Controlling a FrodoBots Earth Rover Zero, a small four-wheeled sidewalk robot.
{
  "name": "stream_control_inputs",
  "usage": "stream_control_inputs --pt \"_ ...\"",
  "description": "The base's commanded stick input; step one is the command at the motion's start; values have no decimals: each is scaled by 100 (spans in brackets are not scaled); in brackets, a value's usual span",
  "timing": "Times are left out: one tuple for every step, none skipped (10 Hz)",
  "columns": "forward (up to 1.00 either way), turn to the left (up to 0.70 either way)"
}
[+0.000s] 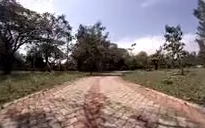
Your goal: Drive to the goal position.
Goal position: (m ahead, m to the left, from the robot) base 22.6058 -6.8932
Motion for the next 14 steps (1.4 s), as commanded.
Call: stream_control_inputs --pt "70 0" --pt "70 0" --pt "70 0" --pt "70 0" --pt "70 10" --pt "70 24" --pt "70 35" --pt "70 35" --pt "70 0" --pt "70 0" --pt "70 0" --pt "70 0" --pt "70 0" --pt "70 0"
